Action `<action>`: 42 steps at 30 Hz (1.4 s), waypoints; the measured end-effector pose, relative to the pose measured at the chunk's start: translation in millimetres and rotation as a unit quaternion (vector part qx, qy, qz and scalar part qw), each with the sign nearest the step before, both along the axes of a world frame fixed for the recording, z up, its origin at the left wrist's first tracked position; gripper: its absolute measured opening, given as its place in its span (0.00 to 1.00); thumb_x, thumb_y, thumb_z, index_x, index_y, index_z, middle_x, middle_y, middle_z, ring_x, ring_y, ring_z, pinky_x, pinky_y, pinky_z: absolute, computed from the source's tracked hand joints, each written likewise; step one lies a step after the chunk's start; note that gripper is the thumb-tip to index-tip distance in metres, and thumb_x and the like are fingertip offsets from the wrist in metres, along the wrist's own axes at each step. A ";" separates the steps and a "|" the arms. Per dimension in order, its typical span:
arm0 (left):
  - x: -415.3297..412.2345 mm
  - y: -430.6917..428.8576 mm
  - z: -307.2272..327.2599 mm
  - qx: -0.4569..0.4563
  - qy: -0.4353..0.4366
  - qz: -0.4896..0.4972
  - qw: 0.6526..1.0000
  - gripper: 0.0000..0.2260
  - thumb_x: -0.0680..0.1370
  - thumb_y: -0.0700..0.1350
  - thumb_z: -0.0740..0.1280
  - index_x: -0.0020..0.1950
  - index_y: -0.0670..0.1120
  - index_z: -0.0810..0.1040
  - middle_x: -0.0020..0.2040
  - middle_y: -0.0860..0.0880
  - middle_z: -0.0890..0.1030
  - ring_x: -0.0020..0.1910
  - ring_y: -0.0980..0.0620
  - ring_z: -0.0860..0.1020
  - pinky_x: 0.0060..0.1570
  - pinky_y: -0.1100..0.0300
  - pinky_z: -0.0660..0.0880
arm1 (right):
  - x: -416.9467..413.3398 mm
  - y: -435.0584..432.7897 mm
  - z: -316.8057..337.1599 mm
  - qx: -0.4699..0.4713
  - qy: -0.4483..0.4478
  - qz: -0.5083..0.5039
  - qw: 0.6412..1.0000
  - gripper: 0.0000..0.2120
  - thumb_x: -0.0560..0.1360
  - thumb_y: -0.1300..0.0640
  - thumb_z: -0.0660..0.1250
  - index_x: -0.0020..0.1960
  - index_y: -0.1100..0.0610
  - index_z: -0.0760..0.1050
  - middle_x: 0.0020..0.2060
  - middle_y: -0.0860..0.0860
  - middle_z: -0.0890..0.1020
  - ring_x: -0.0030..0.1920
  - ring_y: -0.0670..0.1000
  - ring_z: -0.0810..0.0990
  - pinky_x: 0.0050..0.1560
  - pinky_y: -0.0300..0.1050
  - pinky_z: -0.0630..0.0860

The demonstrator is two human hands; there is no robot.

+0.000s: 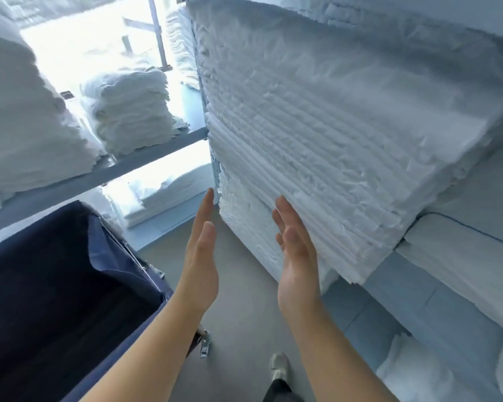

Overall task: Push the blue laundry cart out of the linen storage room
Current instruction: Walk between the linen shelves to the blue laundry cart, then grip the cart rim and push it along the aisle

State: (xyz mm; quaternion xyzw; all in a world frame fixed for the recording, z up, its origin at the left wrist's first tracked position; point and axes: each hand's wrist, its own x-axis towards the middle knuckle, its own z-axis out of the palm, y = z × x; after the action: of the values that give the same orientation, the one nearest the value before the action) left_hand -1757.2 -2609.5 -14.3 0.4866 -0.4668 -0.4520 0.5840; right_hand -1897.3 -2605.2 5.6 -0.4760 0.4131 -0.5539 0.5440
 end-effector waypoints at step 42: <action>225.3 -93.8 -61.8 0.094 0.067 0.627 0.770 0.26 0.72 0.78 0.56 0.70 0.80 0.59 0.73 0.79 0.60 0.74 0.76 0.58 0.72 0.61 0.56 | 367.5 -267.9 -48.2 -0.012 0.048 0.613 0.789 0.31 0.72 0.28 0.63 0.71 0.39 0.72 0.71 0.34 0.73 0.75 0.41 0.68 0.65 0.27 0.66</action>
State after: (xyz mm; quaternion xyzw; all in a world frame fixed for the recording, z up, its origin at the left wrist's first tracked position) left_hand -1531.9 -2703.3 -76.1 0.6923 0.0278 -0.0586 0.7187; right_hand -1529.8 -2873.2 -42.7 -0.6619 0.0538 -0.0856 0.7427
